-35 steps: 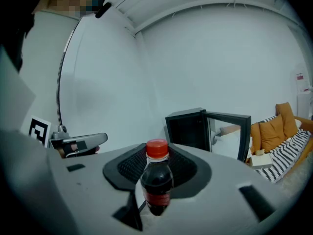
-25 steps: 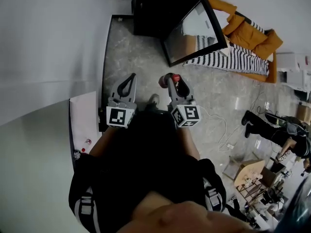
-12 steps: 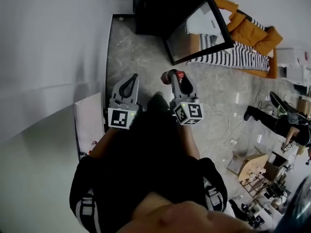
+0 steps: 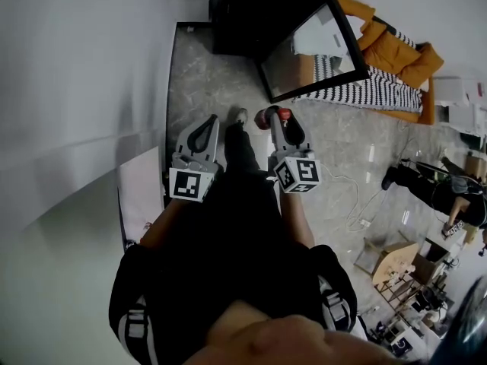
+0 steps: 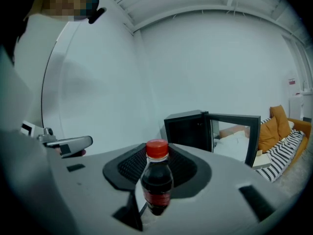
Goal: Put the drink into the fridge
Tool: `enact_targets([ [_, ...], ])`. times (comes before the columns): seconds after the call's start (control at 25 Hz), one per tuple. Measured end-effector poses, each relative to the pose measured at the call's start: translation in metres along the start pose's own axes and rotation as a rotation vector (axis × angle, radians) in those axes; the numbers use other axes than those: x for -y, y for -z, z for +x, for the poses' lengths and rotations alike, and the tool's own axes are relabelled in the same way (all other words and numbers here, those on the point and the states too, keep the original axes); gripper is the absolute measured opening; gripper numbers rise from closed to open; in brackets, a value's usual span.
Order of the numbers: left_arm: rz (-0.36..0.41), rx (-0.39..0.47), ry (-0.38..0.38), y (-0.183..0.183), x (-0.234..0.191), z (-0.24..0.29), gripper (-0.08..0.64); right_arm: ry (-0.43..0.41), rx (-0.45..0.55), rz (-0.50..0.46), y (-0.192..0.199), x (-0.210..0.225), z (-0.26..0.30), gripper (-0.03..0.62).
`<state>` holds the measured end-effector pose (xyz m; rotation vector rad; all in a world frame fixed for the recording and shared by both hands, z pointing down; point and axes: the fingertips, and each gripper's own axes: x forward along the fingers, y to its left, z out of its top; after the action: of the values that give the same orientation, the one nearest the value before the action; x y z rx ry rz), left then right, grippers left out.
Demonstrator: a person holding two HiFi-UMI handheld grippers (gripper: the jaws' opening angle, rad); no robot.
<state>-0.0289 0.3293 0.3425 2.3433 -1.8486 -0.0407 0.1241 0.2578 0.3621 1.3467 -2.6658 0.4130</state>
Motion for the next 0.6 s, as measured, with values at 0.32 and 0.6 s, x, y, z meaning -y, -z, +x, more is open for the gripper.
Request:
enact_targets([
  [0.32,0.014,0.008,-0.013,-0.008,-0.015,0.042,0.005,-0.014,-0.001,-0.005,-0.009,0.025,0.04,0.129],
  [0.6,0.022,-0.01,-0.024,-0.021,-0.029,0.112,0.005,-0.03,-0.022,0.001,-0.021,0.061,0.09,0.129],
])
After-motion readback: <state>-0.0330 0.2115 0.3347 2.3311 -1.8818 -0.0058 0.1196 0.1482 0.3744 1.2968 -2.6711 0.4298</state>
